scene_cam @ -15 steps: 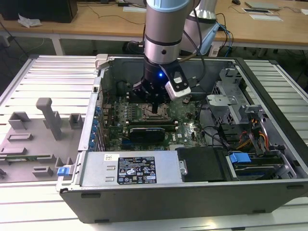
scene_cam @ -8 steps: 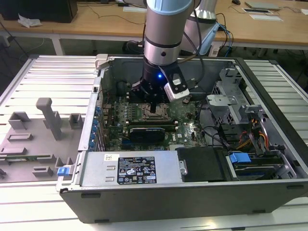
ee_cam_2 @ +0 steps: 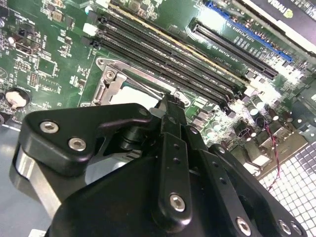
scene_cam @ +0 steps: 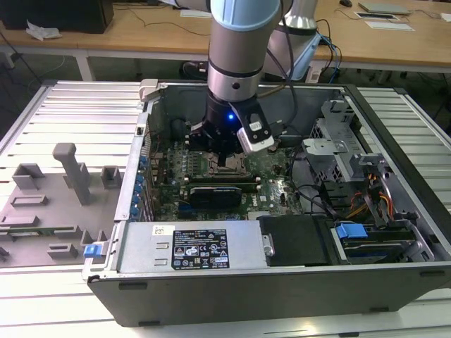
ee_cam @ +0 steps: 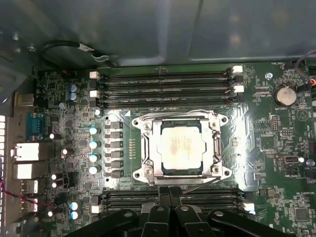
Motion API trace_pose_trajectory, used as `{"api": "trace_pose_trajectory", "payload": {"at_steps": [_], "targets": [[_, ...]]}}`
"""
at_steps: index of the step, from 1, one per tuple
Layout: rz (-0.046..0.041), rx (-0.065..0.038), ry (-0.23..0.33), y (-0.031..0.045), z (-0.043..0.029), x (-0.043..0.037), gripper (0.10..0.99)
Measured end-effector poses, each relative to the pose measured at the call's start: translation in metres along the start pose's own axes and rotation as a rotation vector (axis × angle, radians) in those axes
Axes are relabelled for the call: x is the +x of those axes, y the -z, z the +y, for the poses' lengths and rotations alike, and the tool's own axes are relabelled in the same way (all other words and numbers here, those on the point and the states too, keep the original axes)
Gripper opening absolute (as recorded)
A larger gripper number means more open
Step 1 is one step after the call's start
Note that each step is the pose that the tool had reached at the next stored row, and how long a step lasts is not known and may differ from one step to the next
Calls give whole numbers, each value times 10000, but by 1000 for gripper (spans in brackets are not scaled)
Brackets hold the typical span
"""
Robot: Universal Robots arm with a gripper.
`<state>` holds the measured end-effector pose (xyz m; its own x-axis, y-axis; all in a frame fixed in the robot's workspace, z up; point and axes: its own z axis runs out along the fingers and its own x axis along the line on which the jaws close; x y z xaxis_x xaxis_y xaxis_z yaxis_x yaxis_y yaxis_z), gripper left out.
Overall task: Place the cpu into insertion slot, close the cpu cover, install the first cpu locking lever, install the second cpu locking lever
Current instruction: 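Install the second cpu locking lever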
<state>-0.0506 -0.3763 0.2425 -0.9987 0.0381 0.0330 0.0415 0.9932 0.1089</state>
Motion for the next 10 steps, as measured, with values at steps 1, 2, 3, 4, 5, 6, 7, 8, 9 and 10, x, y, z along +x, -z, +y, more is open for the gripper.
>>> {"api": "trace_pose_trajectory", "payload": {"at_steps": [1, 2, 3, 4, 5, 6, 7, 8, 9, 10], "targets": [[0, -43, 1, -6, -5, 8, 106], [1, -126, 4, -26, -20, 26, 106], [2, -164, 6, -41, -35, 38, 106], [0, -198, 9, -53, -57, 47, 106], [1, -219, 8, -59, -73, 51, 106], [1, -240, 8, -64, -86, 53, 106], [3, -283, 9, -71, -107, 58, 106], [4, -316, 11, -79, -130, 61, 106], [4, -340, 11, -83, -142, 63, 106], [4, -383, 12, -88, -151, 67, 106]]}}
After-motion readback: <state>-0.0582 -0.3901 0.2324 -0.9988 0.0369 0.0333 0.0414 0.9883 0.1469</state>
